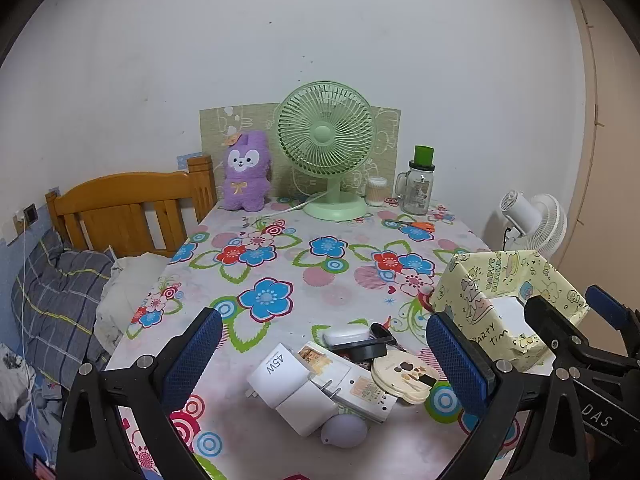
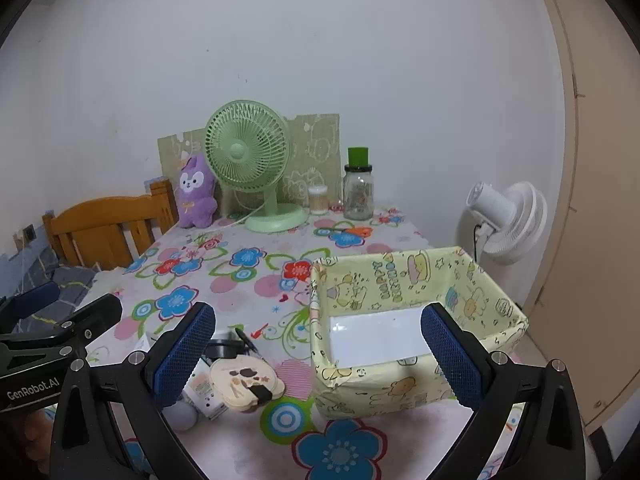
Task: Organize rigid objects
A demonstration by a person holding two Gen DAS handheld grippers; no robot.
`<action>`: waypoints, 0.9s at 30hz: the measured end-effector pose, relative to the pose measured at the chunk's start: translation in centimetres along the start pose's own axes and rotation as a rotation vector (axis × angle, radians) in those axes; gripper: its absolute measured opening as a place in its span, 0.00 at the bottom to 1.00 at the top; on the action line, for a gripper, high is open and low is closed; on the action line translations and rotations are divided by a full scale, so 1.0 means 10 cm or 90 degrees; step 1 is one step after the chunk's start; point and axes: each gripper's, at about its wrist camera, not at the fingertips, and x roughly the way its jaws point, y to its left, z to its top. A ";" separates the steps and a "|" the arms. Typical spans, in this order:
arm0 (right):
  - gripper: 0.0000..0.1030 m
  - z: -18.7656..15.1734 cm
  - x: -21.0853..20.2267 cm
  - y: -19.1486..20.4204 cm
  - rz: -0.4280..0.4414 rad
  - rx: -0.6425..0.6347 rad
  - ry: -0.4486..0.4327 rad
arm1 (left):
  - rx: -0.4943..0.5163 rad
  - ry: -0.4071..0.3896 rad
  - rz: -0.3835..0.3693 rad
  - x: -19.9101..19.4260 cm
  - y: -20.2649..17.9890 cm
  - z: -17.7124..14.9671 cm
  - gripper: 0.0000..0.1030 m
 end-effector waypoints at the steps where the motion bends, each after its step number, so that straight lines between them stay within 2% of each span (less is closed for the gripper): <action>1: 1.00 0.00 -0.01 0.01 -0.002 -0.002 -0.004 | 0.001 0.000 0.001 0.00 0.00 0.00 1.00; 27: 1.00 -0.04 -0.07 0.01 -0.007 0.008 -0.017 | 0.001 -0.004 0.000 -0.03 -0.04 -0.01 1.00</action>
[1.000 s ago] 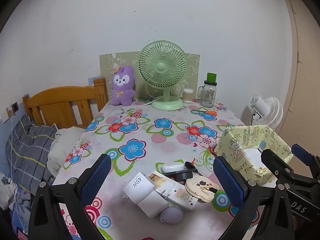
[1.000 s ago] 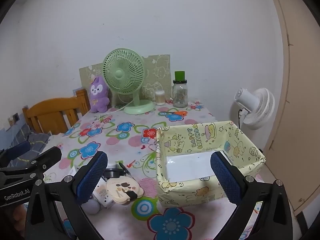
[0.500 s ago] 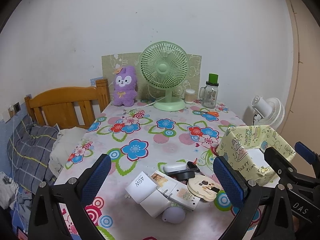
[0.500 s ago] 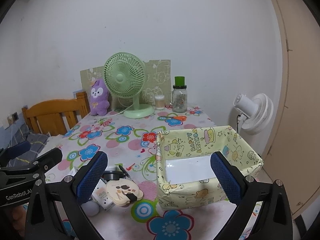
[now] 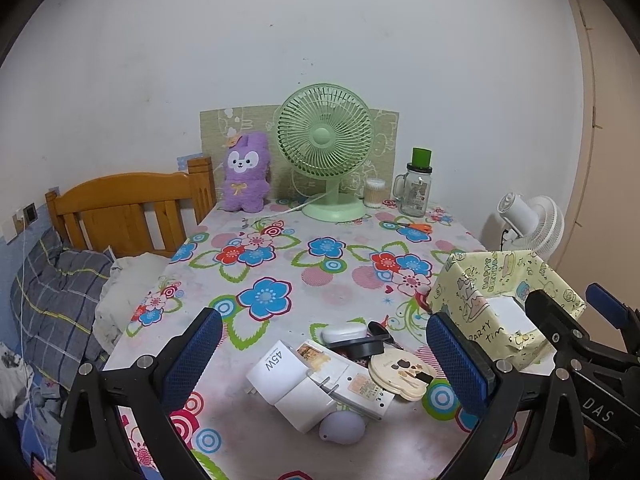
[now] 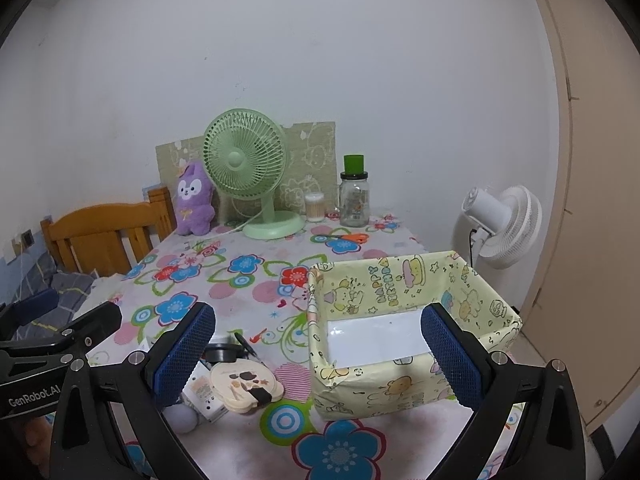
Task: Organize rigid objects
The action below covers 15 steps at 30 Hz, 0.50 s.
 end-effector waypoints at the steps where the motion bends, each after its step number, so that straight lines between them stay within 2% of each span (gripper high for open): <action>1: 1.00 0.00 0.00 0.00 -0.001 0.000 -0.001 | 0.000 0.000 0.000 0.00 0.00 0.00 1.00; 15: 1.00 0.00 0.01 0.01 0.007 0.007 0.006 | 0.000 -0.001 0.001 0.00 0.00 -0.01 1.00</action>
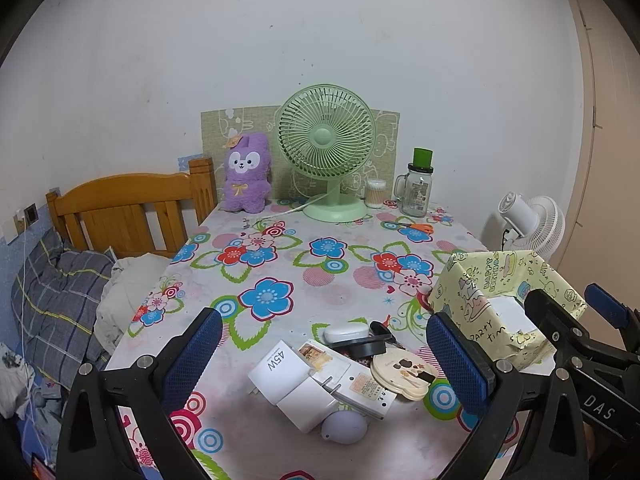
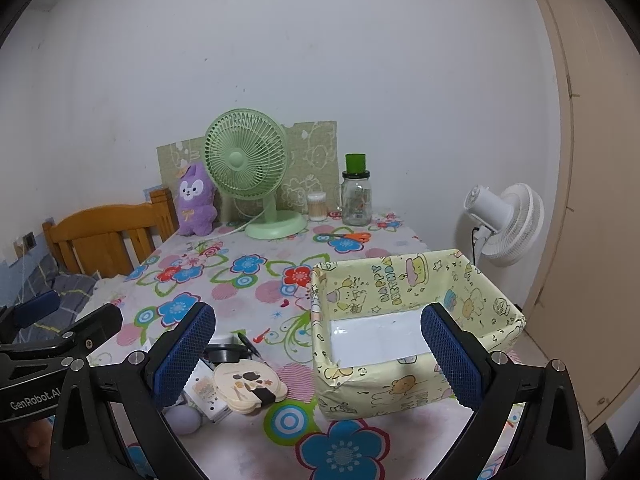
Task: Organize rigid objects
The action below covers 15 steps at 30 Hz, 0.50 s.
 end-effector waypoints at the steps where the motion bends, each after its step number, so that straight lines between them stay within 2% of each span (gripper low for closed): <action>1: 1.00 0.00 0.00 0.00 0.001 0.000 0.000 | 0.000 0.001 0.000 0.00 0.00 0.00 1.00; 15: 1.00 -0.01 0.02 0.00 -0.001 0.005 0.001 | 0.002 0.005 -0.002 0.02 0.04 -0.01 1.00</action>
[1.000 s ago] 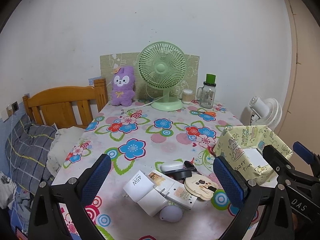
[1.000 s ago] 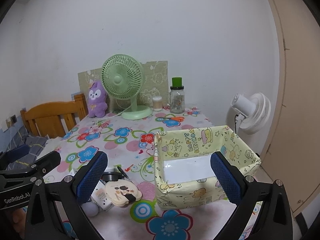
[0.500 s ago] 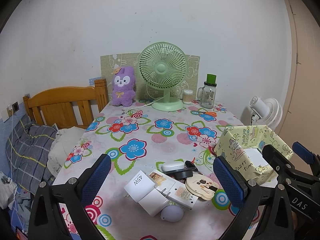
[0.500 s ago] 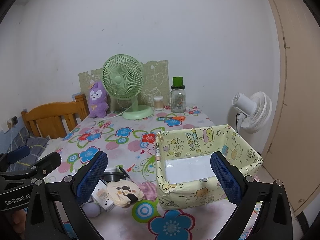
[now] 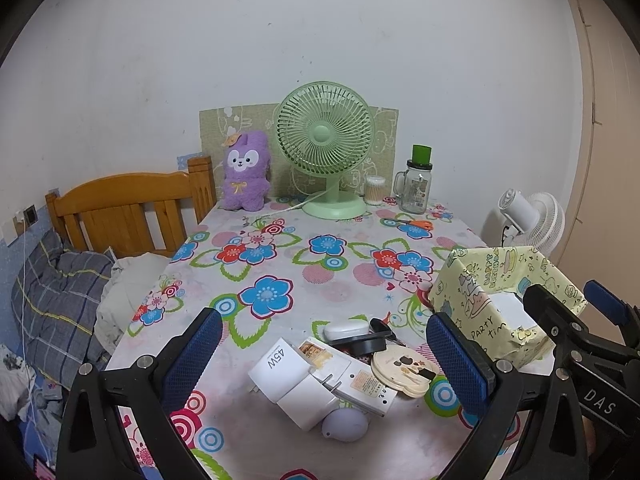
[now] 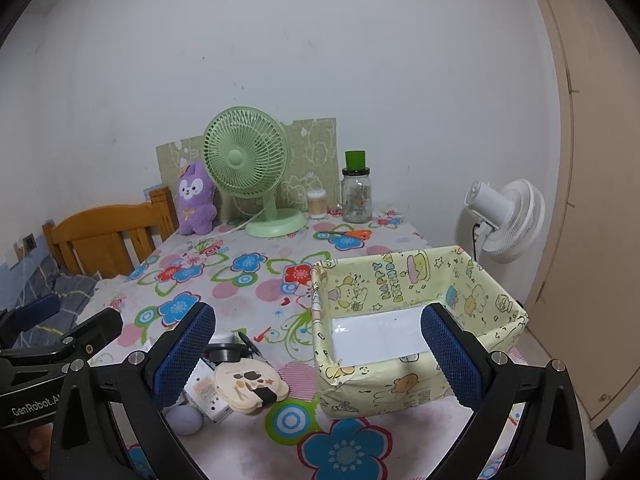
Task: Organize rigid objects
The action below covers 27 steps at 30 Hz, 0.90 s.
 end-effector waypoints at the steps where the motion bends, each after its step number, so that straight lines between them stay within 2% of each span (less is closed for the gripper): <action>1: 1.00 0.00 0.00 0.00 -0.001 0.000 0.000 | 0.000 0.000 0.000 0.00 0.00 0.00 1.00; 14: 1.00 -0.03 0.01 -0.01 -0.004 0.007 -0.001 | 0.001 0.005 -0.001 0.03 -0.01 -0.03 1.00; 27: 1.00 -0.04 0.12 0.08 0.014 0.013 0.022 | 0.002 0.024 0.005 0.14 0.11 -0.08 1.00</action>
